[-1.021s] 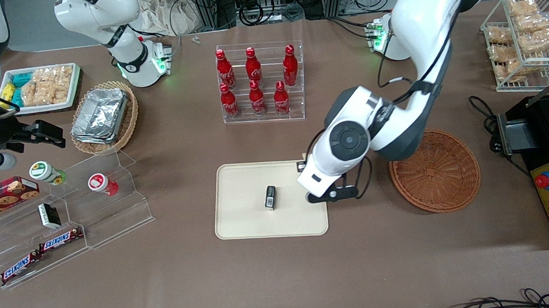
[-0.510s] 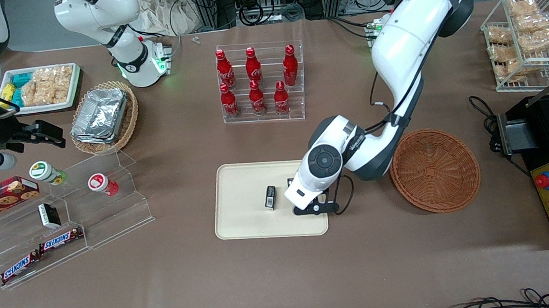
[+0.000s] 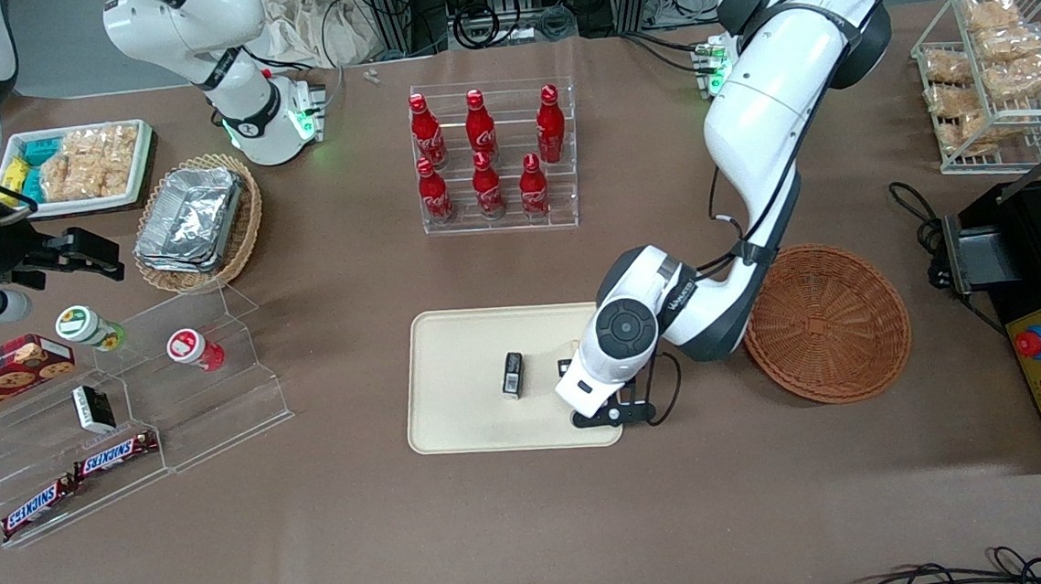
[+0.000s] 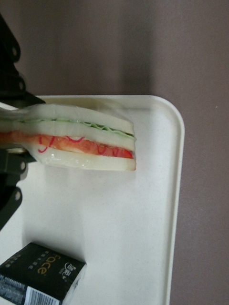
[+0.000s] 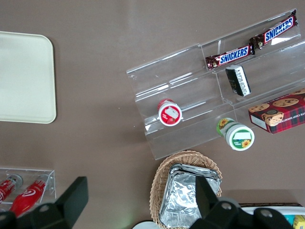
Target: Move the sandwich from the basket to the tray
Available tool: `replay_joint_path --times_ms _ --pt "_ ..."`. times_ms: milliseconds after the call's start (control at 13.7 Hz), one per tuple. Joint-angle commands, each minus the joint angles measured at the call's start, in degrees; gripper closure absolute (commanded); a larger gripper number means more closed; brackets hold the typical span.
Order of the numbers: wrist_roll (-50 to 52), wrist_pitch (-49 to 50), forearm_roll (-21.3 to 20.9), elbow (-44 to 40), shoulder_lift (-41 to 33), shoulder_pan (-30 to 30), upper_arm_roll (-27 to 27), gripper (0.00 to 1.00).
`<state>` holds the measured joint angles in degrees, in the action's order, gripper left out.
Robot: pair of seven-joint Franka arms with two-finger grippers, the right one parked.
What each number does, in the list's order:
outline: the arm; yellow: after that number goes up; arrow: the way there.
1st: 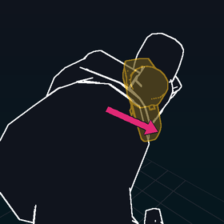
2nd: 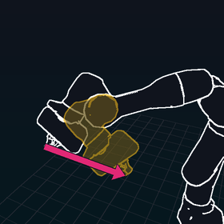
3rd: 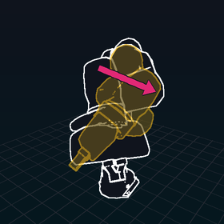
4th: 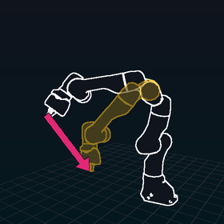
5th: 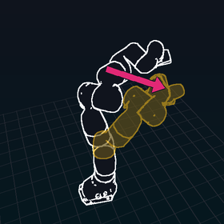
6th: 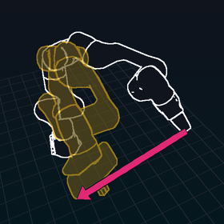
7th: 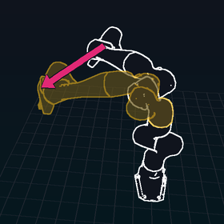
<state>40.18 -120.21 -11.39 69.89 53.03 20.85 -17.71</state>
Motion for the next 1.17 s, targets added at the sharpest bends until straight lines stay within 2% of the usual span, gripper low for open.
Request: replay_joint_path --times_ms 0,219,438,656,802,948,1094 --pt "2.3 1.3 -1.0 -0.9 -3.9 0.3 0.9 0.0" --pt "3.7 2.9 0.3 -0.6 -9.4 -4.5 0.7 0.0" --pt "2.4 14.4 2.5 0.3 -17.6 -11.1 0.6 0.0" --pt "-8.4 17.1 6.5 5.9 -25.0 -16.7 1.1 0.0" --pt "-16.4 17.1 8.3 11.4 -30.3 -19.9 3.4 0.0" --pt "-24.5 16.2 10.6 18.3 -35.9 -18.5 10.5 0.0" --pt "-31.5 14.5 10.5 24.6 -40.7 -17.3 15.0 0.0"
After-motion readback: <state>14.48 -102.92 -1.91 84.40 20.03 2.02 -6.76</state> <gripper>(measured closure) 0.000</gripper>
